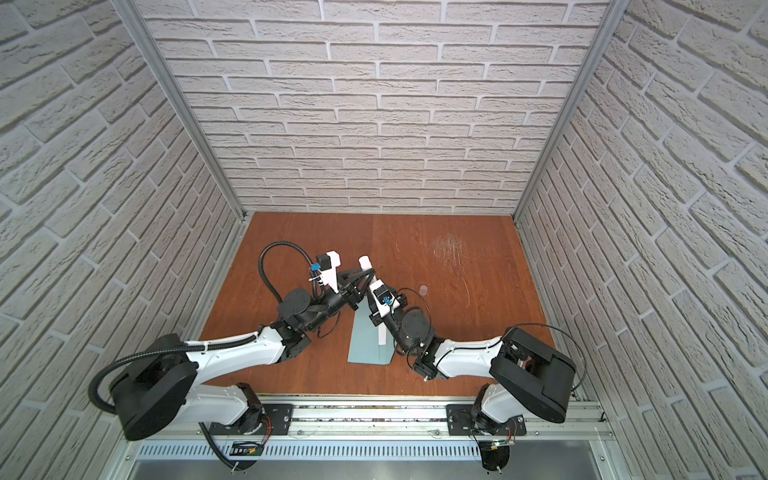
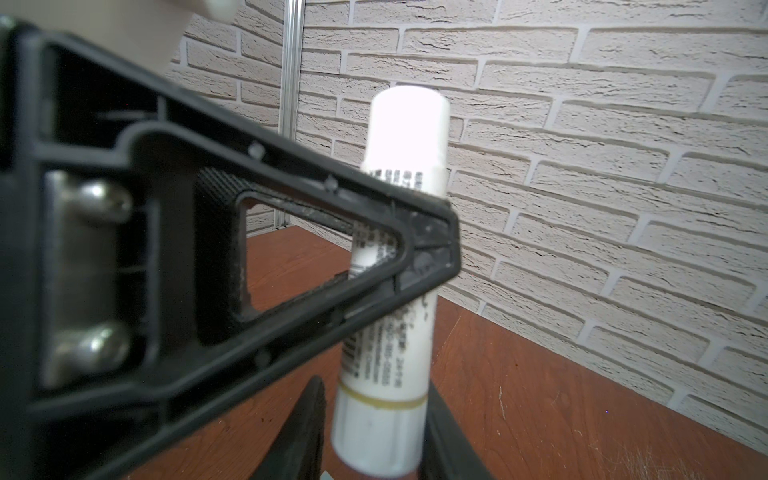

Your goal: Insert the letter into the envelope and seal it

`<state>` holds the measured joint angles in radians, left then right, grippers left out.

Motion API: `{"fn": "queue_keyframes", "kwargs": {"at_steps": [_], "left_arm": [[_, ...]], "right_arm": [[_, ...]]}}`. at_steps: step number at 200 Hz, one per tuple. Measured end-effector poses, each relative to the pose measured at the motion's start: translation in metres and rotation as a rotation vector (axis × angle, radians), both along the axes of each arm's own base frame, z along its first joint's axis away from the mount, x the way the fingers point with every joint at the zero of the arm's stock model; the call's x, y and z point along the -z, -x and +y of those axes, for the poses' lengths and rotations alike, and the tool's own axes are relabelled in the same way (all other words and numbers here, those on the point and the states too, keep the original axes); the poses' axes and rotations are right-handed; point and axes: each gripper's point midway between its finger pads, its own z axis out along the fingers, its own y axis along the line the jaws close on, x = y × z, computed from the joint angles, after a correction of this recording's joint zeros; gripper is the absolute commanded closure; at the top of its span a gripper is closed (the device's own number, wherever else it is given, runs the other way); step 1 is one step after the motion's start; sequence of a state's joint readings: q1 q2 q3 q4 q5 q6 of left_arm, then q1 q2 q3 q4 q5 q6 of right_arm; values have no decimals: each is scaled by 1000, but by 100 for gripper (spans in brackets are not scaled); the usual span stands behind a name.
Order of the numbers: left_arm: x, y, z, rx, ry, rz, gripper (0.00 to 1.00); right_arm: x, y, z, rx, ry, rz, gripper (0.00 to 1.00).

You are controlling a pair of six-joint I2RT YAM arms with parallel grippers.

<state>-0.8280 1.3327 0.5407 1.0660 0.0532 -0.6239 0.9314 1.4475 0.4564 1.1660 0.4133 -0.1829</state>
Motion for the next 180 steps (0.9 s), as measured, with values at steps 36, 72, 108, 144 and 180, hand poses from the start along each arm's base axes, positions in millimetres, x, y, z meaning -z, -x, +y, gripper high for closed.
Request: {"fn": "queue_keyframes", "kwargs": {"at_steps": [36,72,108,144,180], "left_arm": [[3,0,0,0,-4,4,100],[2,0,0,0,-2,1,100],[2,0,0,0,-1,1,100],[2,2,-1,14,-6,0,100],[0,7,-3,55,-6,-13,100]], "right_arm": [[-2,-1,1,0,-12,4,67],[-3,-2,-1,12,-23,9,76],[-3,-2,-1,12,-27,15,86],[-3,-2,-1,6,-22,27,92],[-6,3,-2,-34,-43,67,94]]}}
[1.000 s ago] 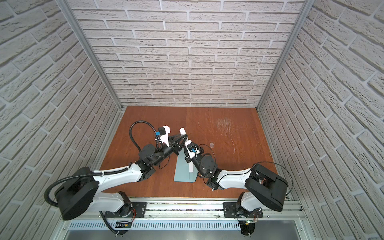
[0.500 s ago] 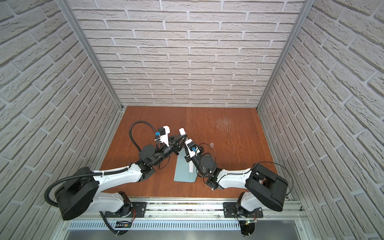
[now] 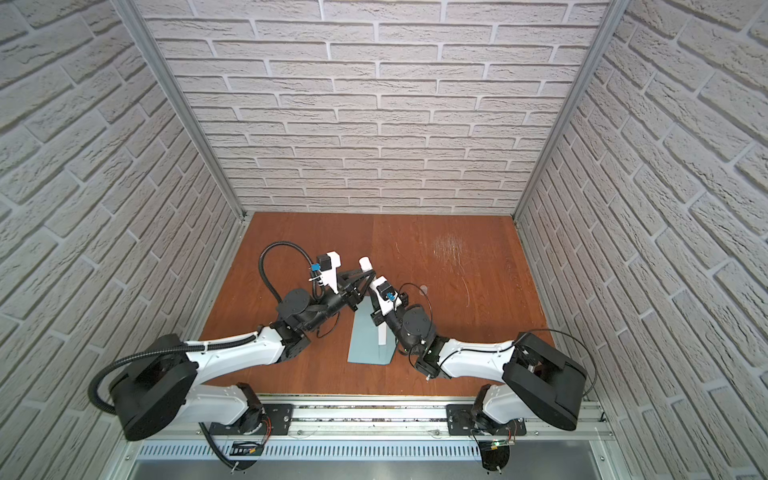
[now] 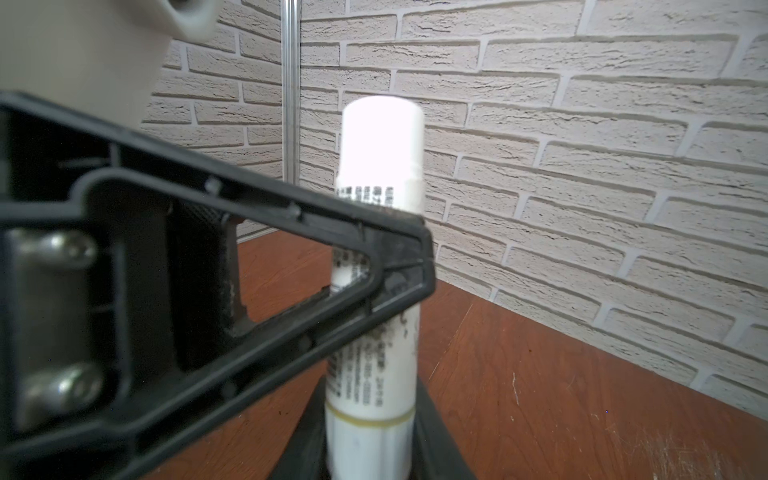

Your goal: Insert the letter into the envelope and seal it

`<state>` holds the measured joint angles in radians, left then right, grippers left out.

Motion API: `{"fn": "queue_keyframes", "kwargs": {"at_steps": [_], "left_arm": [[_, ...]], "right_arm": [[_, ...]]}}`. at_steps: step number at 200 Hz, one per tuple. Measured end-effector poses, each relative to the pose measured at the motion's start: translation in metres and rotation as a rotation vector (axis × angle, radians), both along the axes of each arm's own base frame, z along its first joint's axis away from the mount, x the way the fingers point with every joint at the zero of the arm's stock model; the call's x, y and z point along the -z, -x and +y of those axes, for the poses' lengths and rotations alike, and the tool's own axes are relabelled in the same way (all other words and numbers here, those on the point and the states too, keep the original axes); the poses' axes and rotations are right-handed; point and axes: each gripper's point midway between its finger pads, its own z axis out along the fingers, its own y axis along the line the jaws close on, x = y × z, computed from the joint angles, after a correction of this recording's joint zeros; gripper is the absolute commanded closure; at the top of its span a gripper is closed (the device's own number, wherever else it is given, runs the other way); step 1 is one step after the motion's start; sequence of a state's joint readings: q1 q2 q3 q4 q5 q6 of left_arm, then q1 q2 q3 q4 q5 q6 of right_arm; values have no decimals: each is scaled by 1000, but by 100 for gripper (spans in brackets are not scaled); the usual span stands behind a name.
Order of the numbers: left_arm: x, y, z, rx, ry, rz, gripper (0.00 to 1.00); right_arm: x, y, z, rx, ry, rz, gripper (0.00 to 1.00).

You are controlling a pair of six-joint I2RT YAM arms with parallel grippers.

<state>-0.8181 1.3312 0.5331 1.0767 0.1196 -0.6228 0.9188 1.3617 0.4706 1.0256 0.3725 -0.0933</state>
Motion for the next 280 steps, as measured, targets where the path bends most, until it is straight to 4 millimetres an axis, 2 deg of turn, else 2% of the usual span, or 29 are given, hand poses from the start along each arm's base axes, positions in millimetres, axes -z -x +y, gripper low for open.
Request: {"fn": "queue_keyframes", "kwargs": {"at_steps": [55,88,106,149,196,201,216,224,236,263,280], "left_arm": [[-4,18,6,186,33,-21,100],[5,35,5,304,30,4,100],[4,44,4,355,36,5,100],[-2,57,5,415,50,-11,100],[-6,59,7,416,52,-7,100],[-7,59,8,415,53,-8,100],[-11,59,9,411,56,-11,100],[-13,59,9,406,54,-12,100],[-9,61,9,412,37,5,100],[-11,49,19,333,10,40,100],[-22,36,28,244,-12,39,100]], "right_arm": [[-6,17,7,-287,-135,152,94],[2,37,8,-500,-243,298,94],[0,46,9,-593,-297,361,94],[-7,61,11,-767,-383,453,94],[-12,63,16,-902,-428,507,94],[-13,63,16,-912,-429,508,90],[-17,63,17,-927,-429,493,66],[-18,62,17,-926,-427,482,57],[-24,54,16,-893,-428,438,42],[-31,33,7,-754,-375,351,34],[-43,25,0,-647,-309,266,33]]}}
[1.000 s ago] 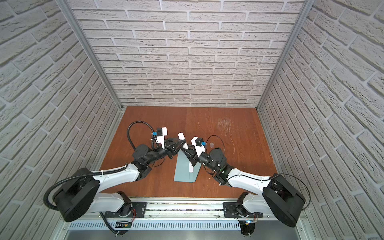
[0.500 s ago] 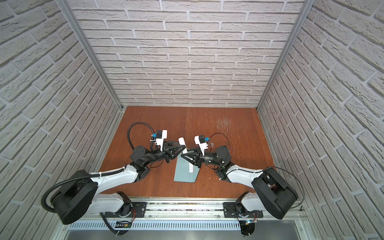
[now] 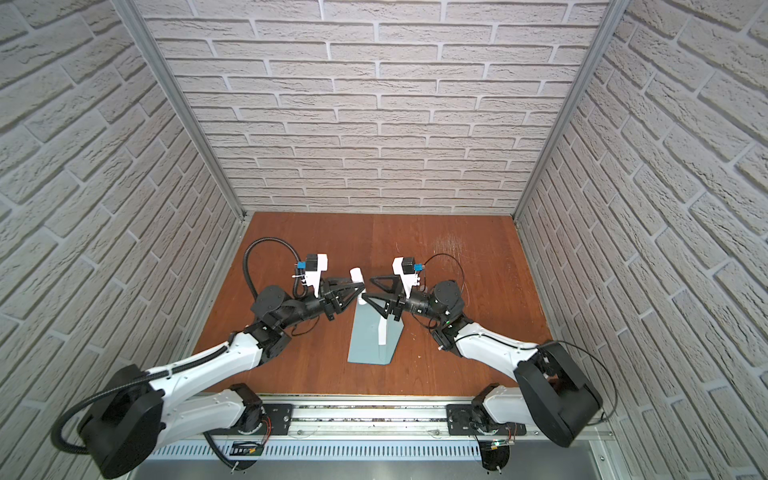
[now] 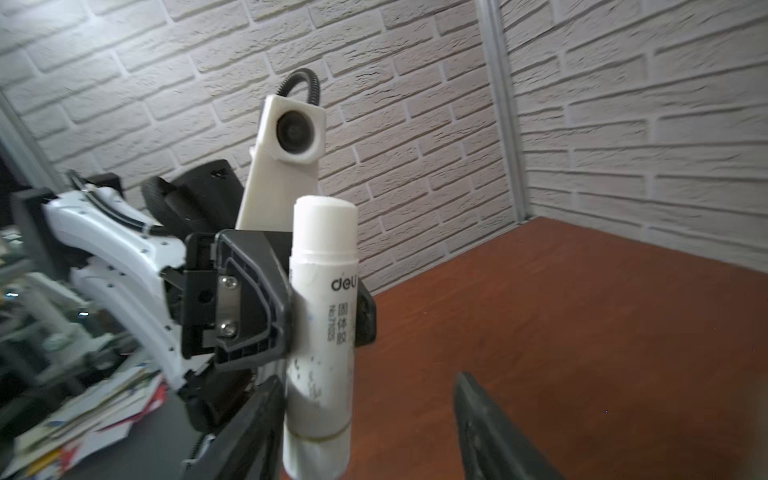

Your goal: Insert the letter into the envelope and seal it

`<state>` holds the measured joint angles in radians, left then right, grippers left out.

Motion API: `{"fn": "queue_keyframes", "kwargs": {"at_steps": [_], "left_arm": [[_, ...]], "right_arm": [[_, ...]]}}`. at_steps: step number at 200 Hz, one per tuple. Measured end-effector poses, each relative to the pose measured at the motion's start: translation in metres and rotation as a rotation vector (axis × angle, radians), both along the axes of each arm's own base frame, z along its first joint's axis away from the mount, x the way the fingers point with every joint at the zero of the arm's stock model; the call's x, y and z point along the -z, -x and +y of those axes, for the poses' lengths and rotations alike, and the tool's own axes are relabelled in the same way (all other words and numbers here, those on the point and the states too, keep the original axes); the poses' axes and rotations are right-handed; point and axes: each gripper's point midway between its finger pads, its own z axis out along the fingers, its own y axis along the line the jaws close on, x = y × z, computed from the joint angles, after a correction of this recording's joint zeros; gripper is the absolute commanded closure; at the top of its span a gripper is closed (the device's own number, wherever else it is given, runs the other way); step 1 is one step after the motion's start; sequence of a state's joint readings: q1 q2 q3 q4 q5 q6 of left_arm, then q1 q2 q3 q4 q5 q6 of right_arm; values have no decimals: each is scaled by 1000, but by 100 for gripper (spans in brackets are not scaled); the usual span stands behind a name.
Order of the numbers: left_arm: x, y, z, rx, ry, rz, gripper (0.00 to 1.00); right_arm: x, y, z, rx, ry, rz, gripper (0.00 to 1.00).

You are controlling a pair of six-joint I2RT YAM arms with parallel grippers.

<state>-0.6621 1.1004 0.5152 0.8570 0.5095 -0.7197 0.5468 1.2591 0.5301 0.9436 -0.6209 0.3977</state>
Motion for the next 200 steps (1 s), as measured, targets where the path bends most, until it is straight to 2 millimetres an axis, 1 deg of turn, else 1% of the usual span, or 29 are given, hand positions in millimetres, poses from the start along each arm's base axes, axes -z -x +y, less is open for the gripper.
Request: {"fn": "queue_keyframes", "kwargs": {"at_steps": [13,25,43,56,85,108,126,153,176,200], "left_arm": [[-15,-8,7,-63,-7,-25,100],[-29,-14,13,-111,-3,-55,100],[-41,-22,19,-163,-3,-86,100],[-40,-27,20,-187,-10,-89,100],[-25,-39,15,-205,-33,-60,100],[-12,-46,10,-203,-45,-31,100],[-7,-51,7,-202,-47,-21,100],[-9,-56,2,-200,-32,-19,100],[-12,-61,-1,-198,-15,-27,100],[-10,-66,-6,-195,-2,-26,100]], "right_arm": [[-10,-5,-7,90,43,-69,33],[-18,-4,-9,157,83,-132,34],[-21,0,-6,235,152,-212,35],[-18,4,0,271,203,-259,36],[-7,6,10,351,314,-344,38],[0,1,15,420,375,-404,39],[7,-6,17,465,410,-427,41],[15,-18,17,532,440,-441,42],[16,-26,15,586,433,-446,42],[17,-30,14,608,431,-439,43]]}}
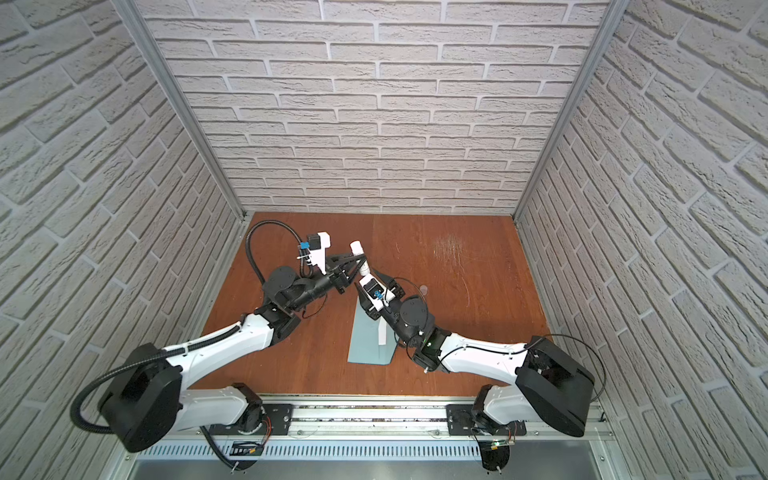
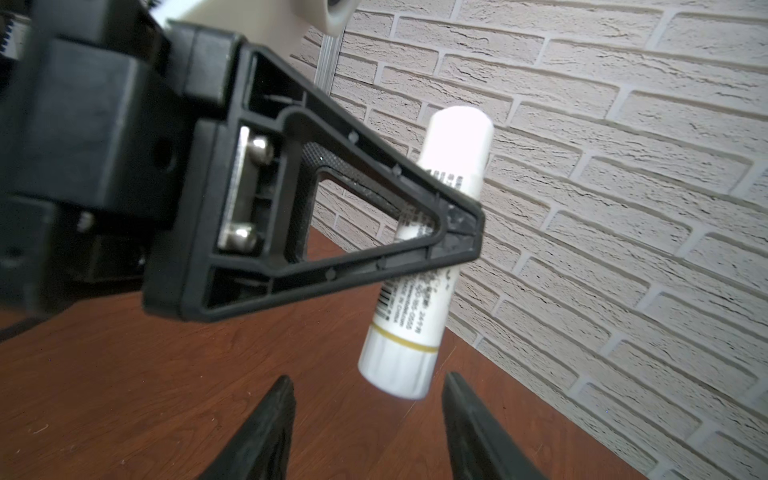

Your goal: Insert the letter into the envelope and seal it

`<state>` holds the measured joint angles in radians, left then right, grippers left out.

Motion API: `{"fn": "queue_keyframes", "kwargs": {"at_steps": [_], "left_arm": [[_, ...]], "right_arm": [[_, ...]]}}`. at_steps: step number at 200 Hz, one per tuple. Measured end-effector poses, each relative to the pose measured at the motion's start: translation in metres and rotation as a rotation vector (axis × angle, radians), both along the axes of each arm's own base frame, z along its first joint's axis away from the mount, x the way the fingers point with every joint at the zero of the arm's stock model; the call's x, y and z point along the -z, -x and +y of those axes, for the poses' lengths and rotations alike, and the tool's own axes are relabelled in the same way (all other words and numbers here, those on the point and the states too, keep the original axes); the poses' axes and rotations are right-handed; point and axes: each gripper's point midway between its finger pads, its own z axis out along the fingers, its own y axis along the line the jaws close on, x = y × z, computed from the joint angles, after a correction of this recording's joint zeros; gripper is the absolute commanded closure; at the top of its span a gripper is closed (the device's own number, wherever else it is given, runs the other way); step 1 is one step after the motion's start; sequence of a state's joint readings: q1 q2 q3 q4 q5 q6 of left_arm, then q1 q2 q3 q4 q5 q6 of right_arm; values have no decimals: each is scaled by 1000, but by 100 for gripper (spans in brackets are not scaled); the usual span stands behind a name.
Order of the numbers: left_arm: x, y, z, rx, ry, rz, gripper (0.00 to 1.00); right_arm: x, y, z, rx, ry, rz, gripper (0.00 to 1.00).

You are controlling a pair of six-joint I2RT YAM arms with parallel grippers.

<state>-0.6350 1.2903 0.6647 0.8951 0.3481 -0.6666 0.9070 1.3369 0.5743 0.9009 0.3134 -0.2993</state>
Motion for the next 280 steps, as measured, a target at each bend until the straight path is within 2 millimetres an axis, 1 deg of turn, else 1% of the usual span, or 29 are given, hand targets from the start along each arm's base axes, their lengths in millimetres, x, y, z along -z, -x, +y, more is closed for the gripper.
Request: {"fn": "queue_keyframes", "kwargs": {"at_steps": [27,51,71,106,137,183,204,225,258,280], "left_arm": [[4,-5,-3,1,8,5,100],[8,-9,-7,4,16,9,100],[8,-13,-10,7,27,14,100],[8,-18,-14,10,46,19,100],[10,-20,-14,12,52,28,100],[5,-18,-14,19,68,15,100],[4,-18,-15,21,69,14,100],[4,-18,-15,23,69,13,100],[0,-18,-15,26,74,7,100],[1,-18,-16,30,77,12,100]], "right_arm": [[-3,-5,0,12,-23,7,49],[-3,-11,-6,34,-50,20,55],[-4,-15,-9,49,-64,26,56],[-5,-24,-13,76,-85,39,62],[-4,-29,-15,89,-96,53,62],[-2,-36,-15,101,-109,78,62],[-2,-38,-16,104,-115,87,66],[-2,-38,-16,104,-122,91,73],[-4,-40,-16,105,-137,93,82],[-4,-40,-16,105,-140,98,88]]}}
